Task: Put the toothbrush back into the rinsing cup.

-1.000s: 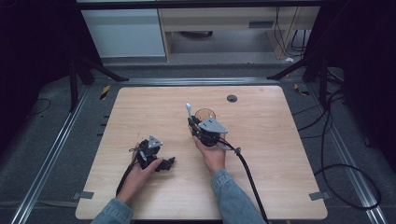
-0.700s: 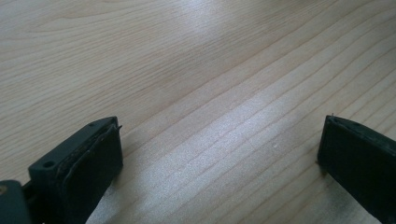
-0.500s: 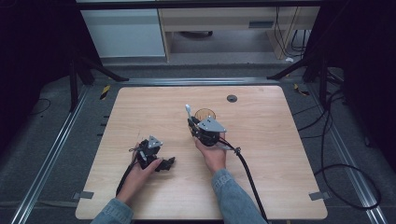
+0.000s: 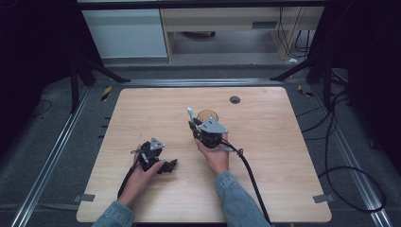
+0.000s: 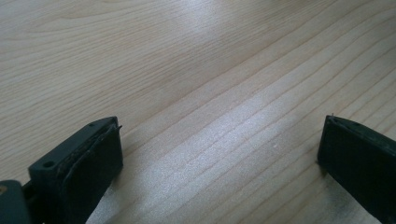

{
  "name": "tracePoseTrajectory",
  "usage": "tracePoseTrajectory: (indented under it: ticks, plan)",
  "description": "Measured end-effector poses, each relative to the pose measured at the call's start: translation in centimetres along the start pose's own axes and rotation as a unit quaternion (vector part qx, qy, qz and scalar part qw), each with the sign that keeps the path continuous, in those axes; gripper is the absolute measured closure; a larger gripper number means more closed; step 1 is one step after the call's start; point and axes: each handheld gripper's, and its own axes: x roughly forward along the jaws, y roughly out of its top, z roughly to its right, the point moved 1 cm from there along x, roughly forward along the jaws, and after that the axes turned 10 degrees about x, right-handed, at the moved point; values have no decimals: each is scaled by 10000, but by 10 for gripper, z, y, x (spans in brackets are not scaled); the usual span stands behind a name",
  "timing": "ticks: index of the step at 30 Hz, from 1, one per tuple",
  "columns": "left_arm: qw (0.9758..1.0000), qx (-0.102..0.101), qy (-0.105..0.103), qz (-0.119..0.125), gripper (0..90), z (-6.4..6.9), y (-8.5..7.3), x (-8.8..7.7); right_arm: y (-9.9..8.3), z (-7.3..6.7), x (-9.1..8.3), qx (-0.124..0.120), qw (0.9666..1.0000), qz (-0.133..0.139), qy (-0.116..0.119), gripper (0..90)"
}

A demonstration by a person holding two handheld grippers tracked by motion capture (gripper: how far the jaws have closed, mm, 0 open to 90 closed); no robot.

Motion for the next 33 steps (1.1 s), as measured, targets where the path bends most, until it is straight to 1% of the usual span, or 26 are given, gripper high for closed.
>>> tracePoseTrajectory:
  ticks: [14,24,28,33]
  plan:
    - [10000,0,-2,1,0,0,0,0,5,0,-1,-16,10000,59,-35,701]
    - [10000,0,-2,2,0,0,0,0,6,-3,-2,-141,9999,36,-27,689]
    - [10000,2,-3,1,0,0,0,0,9,-3,-4,-217,9998,21,-43,675]
    - [10000,-1,-5,2,0,0,0,0,11,-3,-8,-241,9997,8,-37,663]
